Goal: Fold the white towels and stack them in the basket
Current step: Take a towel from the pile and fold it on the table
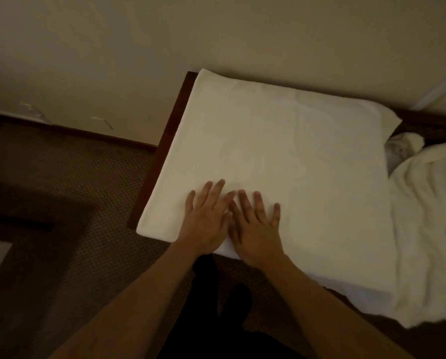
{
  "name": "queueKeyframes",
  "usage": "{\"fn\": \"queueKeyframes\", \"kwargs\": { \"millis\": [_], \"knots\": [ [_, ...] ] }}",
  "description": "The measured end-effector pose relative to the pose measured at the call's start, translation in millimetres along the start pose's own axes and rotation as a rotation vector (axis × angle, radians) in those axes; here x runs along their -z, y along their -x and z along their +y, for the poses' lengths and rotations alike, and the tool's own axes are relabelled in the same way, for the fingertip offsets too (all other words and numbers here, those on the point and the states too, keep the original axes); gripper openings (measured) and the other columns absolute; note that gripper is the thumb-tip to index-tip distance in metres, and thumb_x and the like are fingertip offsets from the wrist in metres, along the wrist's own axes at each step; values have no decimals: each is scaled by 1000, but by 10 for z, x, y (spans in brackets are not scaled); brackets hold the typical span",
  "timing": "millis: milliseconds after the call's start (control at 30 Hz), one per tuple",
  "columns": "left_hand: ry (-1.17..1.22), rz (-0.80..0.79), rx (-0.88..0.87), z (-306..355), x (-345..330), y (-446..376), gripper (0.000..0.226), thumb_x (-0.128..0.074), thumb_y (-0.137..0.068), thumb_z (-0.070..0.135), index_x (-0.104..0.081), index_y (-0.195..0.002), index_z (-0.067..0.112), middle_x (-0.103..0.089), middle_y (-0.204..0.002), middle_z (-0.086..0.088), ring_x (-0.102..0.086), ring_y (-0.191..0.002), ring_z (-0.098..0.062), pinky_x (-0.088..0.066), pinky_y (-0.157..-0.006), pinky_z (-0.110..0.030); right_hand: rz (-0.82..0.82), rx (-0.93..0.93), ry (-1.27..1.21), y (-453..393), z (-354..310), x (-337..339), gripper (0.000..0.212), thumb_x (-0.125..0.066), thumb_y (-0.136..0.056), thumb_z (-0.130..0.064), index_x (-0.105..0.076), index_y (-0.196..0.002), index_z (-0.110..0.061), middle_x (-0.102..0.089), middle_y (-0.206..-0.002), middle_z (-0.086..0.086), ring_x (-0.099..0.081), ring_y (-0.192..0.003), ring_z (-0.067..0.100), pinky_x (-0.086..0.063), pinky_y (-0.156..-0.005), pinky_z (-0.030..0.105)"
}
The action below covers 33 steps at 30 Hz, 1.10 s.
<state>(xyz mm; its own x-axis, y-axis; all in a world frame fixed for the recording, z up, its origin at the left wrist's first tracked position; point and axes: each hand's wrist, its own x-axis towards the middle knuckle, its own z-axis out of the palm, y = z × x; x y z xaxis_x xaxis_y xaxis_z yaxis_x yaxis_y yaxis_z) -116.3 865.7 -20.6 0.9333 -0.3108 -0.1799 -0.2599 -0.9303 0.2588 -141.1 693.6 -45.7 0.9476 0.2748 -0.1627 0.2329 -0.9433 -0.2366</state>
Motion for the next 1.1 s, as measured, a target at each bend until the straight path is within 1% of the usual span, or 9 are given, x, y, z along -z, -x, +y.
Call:
{"fn": "queueKeyframes", "kwargs": {
  "millis": [67,200,433,567,667,767,833,967,1100],
  "knots": [
    [-101,-66,26,-108,-162,-53,61,-19,-101,61,-15,-159,42,-1,-170,6,-2,-156,-26,-8,-118,-67,-25,-80,49,139,184,-47,62,-20,-103,-61,-10,-160,-38,-3,-169,-6,-1,-156,28,0,-117,69],
    [-113,-20,178,-387,-170,41,69,-13,-97,72,5,-159,44,14,-169,8,11,-155,-27,3,-120,-64,-27,-342,61,388,743,91,64,-8,-100,-63,0,-160,-41,3,-169,-8,6,-156,27,1,-117,69],
    [-70,-40,401,-730,-52,133,76,-5,-93,74,9,-159,38,15,-168,5,11,-155,-29,3,-120,-65,2,-844,-166,1041,1585,298,65,-11,-99,-65,6,-158,-44,13,-168,-11,10,-155,22,3,-118,67],
    [-80,-7,557,-519,-84,-3,71,-19,-98,57,-4,-161,27,11,-169,-8,8,-153,-38,3,-117,-71,118,-1081,-484,1307,1924,395,68,-26,-100,-66,-11,-159,-36,-8,-169,-1,-17,-152,29,-10,-119,60],
    [-35,9,350,44,-179,-176,68,-27,-98,45,-11,-162,24,4,-169,-10,4,-154,-37,3,-118,-68,241,-1166,-965,1435,2008,425,79,-33,-98,-70,-33,-156,-17,-37,-159,8,-40,-141,29,-30,-112,38],
    [-56,-69,27,583,-316,-330,69,-16,-95,55,-15,-161,33,1,-170,-3,3,-155,-31,3,-118,-65,180,-1177,-1122,1535,2059,509,82,-36,-96,-70,-39,-152,-10,-43,-154,11,-45,-135,29,-32,-103,33],
    [-81,-84,14,727,-377,-398,69,-11,-95,60,-12,-160,37,4,-170,0,6,-155,-29,3,-117,-67,165,-1176,-1022,1548,2058,510,86,-33,-96,-72,-36,-152,-8,-42,-154,13,-44,-137,31,-32,-109,37],
    [-105,-35,43,562,-383,-395,72,-9,-94,69,-8,-160,40,3,-170,3,4,-155,-28,3,-116,-67,248,-995,-246,1433,1847,357,63,-29,-104,-54,-26,-157,-20,-21,-166,10,-21,-150,32,-15,-117,64],
    [-103,-29,173,173,-282,-295,75,-6,-93,73,-3,-160,40,6,-170,5,7,-155,-25,4,-118,-64,120,-667,-61,1247,1432,113,64,-14,-103,-53,-8,-161,-28,2,-170,2,4,-155,29,-1,-119,64]
  ]
}}
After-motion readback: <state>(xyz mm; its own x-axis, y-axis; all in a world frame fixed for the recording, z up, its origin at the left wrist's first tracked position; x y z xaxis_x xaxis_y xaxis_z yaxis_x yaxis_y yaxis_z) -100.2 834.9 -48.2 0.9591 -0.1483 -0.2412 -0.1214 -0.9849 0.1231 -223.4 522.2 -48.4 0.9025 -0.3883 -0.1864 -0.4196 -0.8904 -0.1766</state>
